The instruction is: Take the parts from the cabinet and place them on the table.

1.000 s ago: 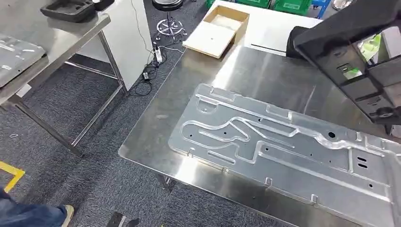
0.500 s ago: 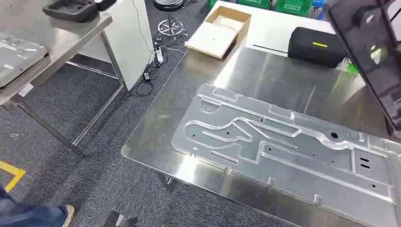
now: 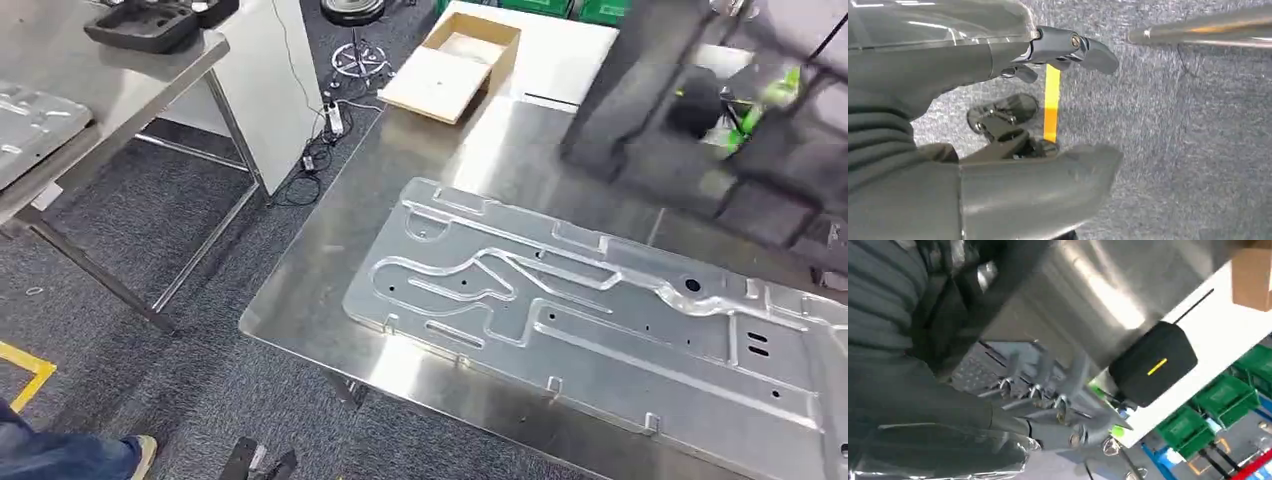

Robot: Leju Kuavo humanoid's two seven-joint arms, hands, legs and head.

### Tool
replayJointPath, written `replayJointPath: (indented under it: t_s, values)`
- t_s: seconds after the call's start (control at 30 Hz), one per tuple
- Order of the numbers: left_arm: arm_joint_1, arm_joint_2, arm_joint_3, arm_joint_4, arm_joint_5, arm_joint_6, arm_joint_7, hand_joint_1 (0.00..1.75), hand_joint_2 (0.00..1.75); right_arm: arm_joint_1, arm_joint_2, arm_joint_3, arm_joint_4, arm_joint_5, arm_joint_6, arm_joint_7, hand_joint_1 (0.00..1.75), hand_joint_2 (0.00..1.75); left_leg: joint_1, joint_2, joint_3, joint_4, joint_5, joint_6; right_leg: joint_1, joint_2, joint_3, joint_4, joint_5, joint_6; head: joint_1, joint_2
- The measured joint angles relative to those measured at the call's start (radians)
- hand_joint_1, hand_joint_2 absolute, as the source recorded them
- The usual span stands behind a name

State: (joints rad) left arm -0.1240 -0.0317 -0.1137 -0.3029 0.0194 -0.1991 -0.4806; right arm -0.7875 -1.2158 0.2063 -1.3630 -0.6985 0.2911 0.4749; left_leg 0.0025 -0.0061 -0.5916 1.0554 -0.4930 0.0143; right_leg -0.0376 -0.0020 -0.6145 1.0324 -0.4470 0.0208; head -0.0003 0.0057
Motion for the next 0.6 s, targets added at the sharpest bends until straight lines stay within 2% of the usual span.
replayJointPath:
  t_s: [0.03, 0.1, 0.13, 0.17, 0.2, 0.23, 0.27, 0.3, 0.33, 0.37, 0.43, 0.47, 0.5, 0.53, 0.6]
  values:
    - [-0.001, -0.001, 0.0, 0.0, 0.001, -0.001, -0.001, 0.0, 0.0, -0.014, -0.006, 0.014, 0.0, 0.0, 0.005, 0.004, 0.0, 1.75, 0.0, 0.001, -0.027, 0.063, -0.04, 0.0, 0.003, 0.0, 0.0, 0.0, 0.0, -0.009, -0.002, 0.0]
    - [-0.002, -0.002, 0.0, 0.0, 0.0, 0.005, 0.005, 0.0, 0.0, -0.041, -0.012, 0.052, 0.001, -0.001, 0.017, 0.01, 0.0, 1.75, 0.0, 0.001, -0.099, 0.217, -0.11, 0.002, 0.011, 0.0, -0.002, 0.001, 0.0, -0.016, -0.001, 0.0]
    - [-0.001, -0.002, 0.0, 0.0, 0.0, 0.009, 0.007, 0.0, 0.0, -0.061, -0.012, 0.075, 0.002, 0.0, 0.025, 0.011, 0.0, 1.75, -0.001, 0.001, -0.127, 0.274, -0.123, 0.004, 0.015, 0.002, -0.002, 0.001, 0.0, -0.017, -0.001, 0.0]
    - [-0.002, -0.002, 0.0, 0.0, 0.0, 0.013, 0.008, 0.0, 0.0, -0.079, -0.012, 0.099, 0.002, 0.004, 0.029, 0.014, 0.0, 1.75, -0.002, 0.001, -0.133, 0.282, -0.109, 0.008, 0.019, 0.004, 0.0, 0.001, 0.0, -0.018, -0.001, 0.0]
    - [-0.002, -0.002, 0.0, 0.0, 0.0, 0.015, 0.009, 0.0, 0.0, -0.093, -0.012, 0.118, 0.003, 0.005, 0.031, 0.015, 0.0, 1.75, -0.003, 0.001, -0.117, 0.244, -0.077, 0.014, 0.024, 0.006, 0.001, 0.001, -0.001, -0.019, -0.001, 0.0]
    - [-0.003, -0.002, 0.0, 0.0, 0.0, 0.015, 0.01, 0.0, 0.0, -0.106, -0.012, 0.134, 0.005, 0.006, 0.031, 0.015, 0.0, 1.75, -0.007, 0.0, -0.08, 0.166, -0.031, 0.025, 0.028, 0.008, 0.004, 0.001, -0.001, -0.02, -0.001, 0.0]
    - [-0.004, -0.002, 0.0, 0.0, 0.0, 0.016, 0.011, 0.0, 0.0, -0.117, -0.012, 0.149, 0.006, 0.006, 0.031, 0.015, 0.0, 1.75, -0.013, 0.0, -0.038, 0.079, 0.012, 0.039, 0.031, 0.008, 0.007, 0.001, -0.002, -0.021, -0.001, 0.0]
    - [-0.006, -0.002, 0.001, 0.0, 0.0, 0.018, 0.011, 0.0, 0.0, -0.125, -0.012, 0.162, 0.008, 0.007, 0.029, 0.014, 0.0, 1.75, -0.021, -0.001, -0.005, 0.0, 0.031, 0.058, 0.03, 0.008, 0.008, 0.001, -0.002, -0.021, -0.001, 0.0]
    - [-0.008, -0.002, 0.001, 0.0, 0.0, 0.018, 0.011, 0.0, 0.0, -0.135, -0.012, 0.177, 0.011, 0.007, 0.029, 0.014, 0.0, 1.75, -0.019, 0.004, 0.009, -0.022, 0.026, 0.057, 0.039, 0.008, 0.004, 0.005, -0.003, -0.017, 0.0, 0.0]
    - [-0.009, -0.003, 0.001, 0.0, 0.0, 0.018, 0.011, 0.0, 0.0, -0.14, -0.012, 0.187, 0.013, 0.008, 0.028, 0.014, 0.0, 1.75, -0.02, 0.005, 0.006, -0.021, 0.029, 0.051, 0.032, 0.008, 0.003, 0.002, 0.0, -0.012, -0.001, 0.0]
    - [-0.009, -0.003, 0.001, 0.0, 0.0, 0.018, 0.012, 0.0, 0.0, -0.141, -0.012, 0.197, 0.015, 0.01, 0.028, 0.014, 0.0, 1.75, -0.023, 0.004, 0.007, -0.026, 0.032, 0.054, 0.03, 0.008, 0.003, -0.001, 0.004, -0.003, -0.001, 0.0]
    - [-0.009, -0.007, 0.001, 0.0, 0.0, 0.018, 0.012, 0.0, 0.0, -0.144, -0.015, 0.199, 0.016, 0.01, 0.027, 0.013, 0.0, 1.75, -0.016, 0.005, 0.014, -0.045, 0.044, 0.056, 0.032, 0.008, 0.004, 0.0, 0.001, 0.003, -0.002, 0.0]
    - [-0.01, -0.007, 0.001, 0.0, 0.0, 0.018, 0.013, 0.0, 0.0, -0.15, -0.016, 0.203, 0.018, 0.01, 0.027, 0.013, 0.0, 1.75, -0.014, 0.007, 0.019, -0.055, 0.051, 0.057, 0.026, 0.005, 0.0, 0.016, -0.013, 0.007, 0.002, 0.0]
    - [-0.011, -0.007, 0.002, 0.0, 0.001, 0.019, 0.013, 0.0, 0.0, -0.161, -0.018, 0.205, 0.019, 0.011, 0.027, 0.012, 0.0, 1.75, -0.013, 0.007, 0.018, -0.057, 0.054, 0.062, 0.025, 0.005, -0.023, 0.065, -0.05, 0.012, 0.001, 0.0]
    - [-0.011, -0.01, 0.002, 0.0, 0.0, 0.021, 0.014, 0.0, 0.0, -0.164, -0.018, 0.212, 0.024, 0.013, 0.028, 0.007, 0.0, 1.75, -0.013, 0.008, 0.017, -0.057, 0.054, 0.062, 0.019, 0.005, -0.086, 0.205, -0.12, 0.023, 0.002, 0.0]
